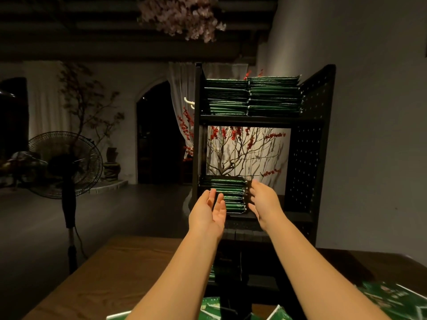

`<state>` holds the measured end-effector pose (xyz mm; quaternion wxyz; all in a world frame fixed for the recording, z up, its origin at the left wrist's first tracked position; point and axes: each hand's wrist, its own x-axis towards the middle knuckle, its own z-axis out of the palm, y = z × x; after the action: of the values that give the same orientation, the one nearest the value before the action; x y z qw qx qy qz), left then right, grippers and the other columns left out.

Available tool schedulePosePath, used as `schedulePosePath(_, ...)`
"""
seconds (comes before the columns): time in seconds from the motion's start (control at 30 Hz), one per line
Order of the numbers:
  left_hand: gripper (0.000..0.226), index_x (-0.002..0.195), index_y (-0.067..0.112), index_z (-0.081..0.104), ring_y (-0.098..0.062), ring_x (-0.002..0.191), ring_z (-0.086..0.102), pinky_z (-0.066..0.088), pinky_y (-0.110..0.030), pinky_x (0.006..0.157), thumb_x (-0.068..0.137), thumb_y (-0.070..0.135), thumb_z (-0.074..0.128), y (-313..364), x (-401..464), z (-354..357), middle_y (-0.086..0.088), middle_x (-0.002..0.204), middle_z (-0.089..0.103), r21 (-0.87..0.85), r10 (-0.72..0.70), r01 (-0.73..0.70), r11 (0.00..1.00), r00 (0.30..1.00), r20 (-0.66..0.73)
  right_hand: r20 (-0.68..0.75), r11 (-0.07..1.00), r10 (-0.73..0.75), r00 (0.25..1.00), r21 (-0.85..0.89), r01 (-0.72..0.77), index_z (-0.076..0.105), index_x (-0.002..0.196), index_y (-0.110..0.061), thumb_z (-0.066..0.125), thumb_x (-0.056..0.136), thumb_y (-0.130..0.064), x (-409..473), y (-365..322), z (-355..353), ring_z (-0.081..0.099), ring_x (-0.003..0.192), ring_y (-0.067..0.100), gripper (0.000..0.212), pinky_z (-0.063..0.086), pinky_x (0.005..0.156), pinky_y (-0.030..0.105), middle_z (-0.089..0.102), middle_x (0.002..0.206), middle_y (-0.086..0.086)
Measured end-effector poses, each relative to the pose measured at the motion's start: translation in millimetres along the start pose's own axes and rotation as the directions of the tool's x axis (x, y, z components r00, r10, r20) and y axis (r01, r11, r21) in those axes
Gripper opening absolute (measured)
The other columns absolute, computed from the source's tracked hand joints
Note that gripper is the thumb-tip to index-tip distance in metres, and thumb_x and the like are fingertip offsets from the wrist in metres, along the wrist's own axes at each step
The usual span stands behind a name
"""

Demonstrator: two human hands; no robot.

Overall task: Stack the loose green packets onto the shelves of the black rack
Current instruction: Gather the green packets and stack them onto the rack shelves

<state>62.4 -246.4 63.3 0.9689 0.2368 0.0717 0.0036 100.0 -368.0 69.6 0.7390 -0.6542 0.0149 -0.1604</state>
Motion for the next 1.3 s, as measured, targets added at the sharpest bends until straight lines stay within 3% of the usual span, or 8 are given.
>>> schedulePosePath(0.13,0.030,0.131,0.009,0.056,-0.021,0.097,0.065,0.053,-0.029,0.074,0.102,0.015,0.053,-3,0,-6,-0.007,0.121,0.066,0.027,0.025,-0.025,0.999,1.000,0.012,0.055,0.998,-0.051,0.997,-0.025,0.052,0.062,0.089,-0.027,0.042,0.104,-0.028,-6,4,-2,0.065,0.095,0.015,0.025,0.053,0.090,0.037,0.069,0.100,0.000)
schedulePosePath(0.27,0.025,0.117,0.003,0.063,-0.013,0.080,0.065,0.053,-0.024,0.066,0.098,0.019,0.059,-3,-2,-19,-0.005,0.099,0.068,0.269,0.091,-0.094,0.959,0.996,0.021,-0.058,0.940,-0.257,0.965,-0.246,0.236,0.064,0.115,-0.020,0.044,0.102,-0.029,-12,11,-9,0.057,0.106,0.015,0.026,0.046,0.098,0.035,0.061,0.104,-0.007)
schedulePosePath(0.37,0.016,0.102,0.003,0.065,-0.009,0.066,0.058,0.048,-0.022,0.060,0.096,0.016,0.058,-5,-7,-30,0.000,0.079,0.063,0.512,0.201,-0.233,0.827,0.973,0.116,-0.062,0.842,-0.460,0.886,-0.349,0.412,0.064,0.105,-0.018,0.054,0.097,-0.013,-41,13,-18,0.057,0.087,0.004,0.014,0.043,0.074,0.011,0.062,0.094,-0.011)
schedulePosePath(0.47,0.007,0.092,0.015,0.067,-0.008,0.063,0.054,0.044,-0.022,0.057,0.095,0.012,0.061,-6,-18,-44,0.000,0.077,0.060,0.647,0.270,-0.389,0.656,0.921,0.279,0.069,0.785,-0.512,0.857,-0.369,0.498,0.064,0.085,-0.023,0.064,0.090,-0.008,-71,23,-20,0.057,0.072,-0.002,0.016,0.043,0.064,0.007,0.064,0.080,-0.009)
schedulePosePath(0.77,0.012,0.087,0.026,0.069,-0.007,0.070,0.061,0.049,-0.023,0.065,0.091,0.016,0.064,-15,-52,-116,0.009,0.073,0.067,0.804,0.214,-0.580,0.134,0.809,0.548,0.252,0.821,-0.361,0.898,-0.370,0.434,0.066,0.080,-0.028,0.068,0.088,-0.012,-132,78,-23,0.063,0.074,0.003,0.019,0.047,0.065,0.013,0.068,0.077,-0.008)
schedulePosePath(0.93,0.013,0.084,0.030,0.068,0.001,0.070,0.059,0.047,-0.017,0.066,0.090,0.018,0.067,-14,-62,-152,0.014,0.075,0.067,0.824,0.138,-0.565,-0.031,0.814,0.564,0.336,0.761,-0.274,0.901,-0.497,0.416,0.064,0.080,-0.031,0.067,0.088,-0.014,-148,102,-34,0.060,0.073,0.001,0.019,0.044,0.065,0.011,0.065,0.078,-0.010)
schedulePosePath(1.17,0.011,0.102,0.028,0.065,-0.002,0.095,0.061,0.043,-0.021,0.079,0.091,0.024,0.065,-8,-61,-199,0.014,0.101,0.068,0.869,0.089,-0.389,-0.306,0.897,0.433,0.509,0.439,-0.025,0.860,-0.768,0.467,0.065,0.105,-0.027,0.062,0.092,-0.021,-154,124,-41,0.055,0.090,0.007,0.014,0.043,0.080,0.022,0.057,0.095,-0.015)
schedulePosePath(1.3,0.060,0.138,0.020,0.046,-0.024,0.121,0.055,0.047,-0.037,0.098,0.089,0.050,0.061,-5,-51,-219,-0.002,0.133,0.059,0.839,0.071,-0.131,-0.529,0.978,0.197,0.442,0.253,0.189,0.877,-0.885,0.391,0.051,0.134,-0.026,0.058,0.093,-0.011,-148,133,-43,0.051,0.121,0.021,0.044,0.047,0.099,0.037,0.053,0.134,-0.003)
